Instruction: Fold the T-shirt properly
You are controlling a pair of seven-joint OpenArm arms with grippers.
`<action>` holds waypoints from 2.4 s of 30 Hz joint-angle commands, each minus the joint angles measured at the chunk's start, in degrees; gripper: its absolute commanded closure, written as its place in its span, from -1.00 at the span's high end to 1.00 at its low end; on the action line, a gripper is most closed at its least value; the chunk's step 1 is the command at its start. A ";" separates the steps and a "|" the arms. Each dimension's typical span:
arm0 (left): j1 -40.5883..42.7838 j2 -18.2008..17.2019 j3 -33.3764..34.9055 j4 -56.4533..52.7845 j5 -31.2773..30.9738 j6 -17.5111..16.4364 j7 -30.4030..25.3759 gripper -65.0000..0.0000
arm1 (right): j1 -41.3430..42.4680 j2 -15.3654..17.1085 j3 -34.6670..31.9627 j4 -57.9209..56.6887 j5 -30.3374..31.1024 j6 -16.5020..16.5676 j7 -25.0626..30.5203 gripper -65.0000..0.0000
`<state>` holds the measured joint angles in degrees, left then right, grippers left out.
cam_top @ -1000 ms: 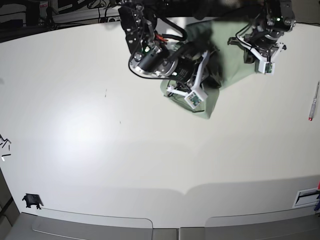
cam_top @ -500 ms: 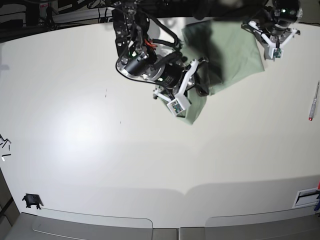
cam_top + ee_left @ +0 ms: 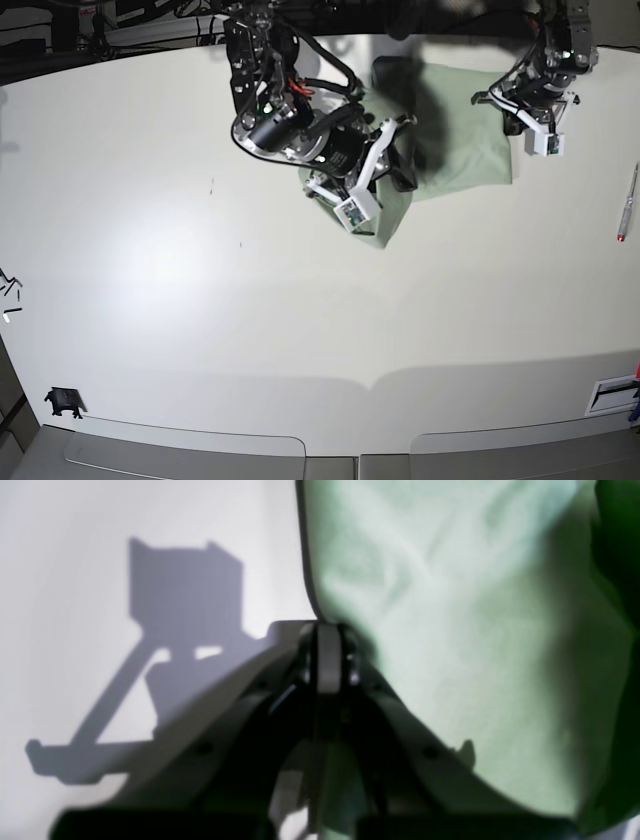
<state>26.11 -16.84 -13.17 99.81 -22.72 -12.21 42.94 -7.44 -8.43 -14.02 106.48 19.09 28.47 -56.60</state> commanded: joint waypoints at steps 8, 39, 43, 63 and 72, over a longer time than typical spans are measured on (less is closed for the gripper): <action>-0.70 -0.20 0.90 -0.09 0.09 -0.04 2.19 -1.00 | 0.76 -0.57 -4.76 0.96 9.38 0.37 4.17 -1.00; 5.38 -6.05 -14.97 21.44 -0.46 0.15 5.40 -1.00 | 2.71 -0.57 -15.54 -13.60 7.26 -6.45 14.64 -1.00; 8.11 -6.03 -19.26 22.82 -4.90 0.09 5.40 -1.00 | 2.99 -0.57 -15.54 -13.60 9.20 -6.43 14.56 -1.00; 8.83 -6.05 -19.85 22.80 -5.44 0.00 5.42 -1.00 | 5.66 -0.57 -16.00 -13.11 32.44 2.97 9.77 -0.17; 9.03 -6.03 -19.85 22.80 -6.43 -0.09 5.46 -0.73 | 13.00 -0.57 -15.91 -0.72 17.42 4.13 1.29 -0.17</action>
<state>34.92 -22.22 -32.60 121.73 -28.64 -12.27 49.52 4.69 -8.25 -29.91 104.79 34.33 32.03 -57.08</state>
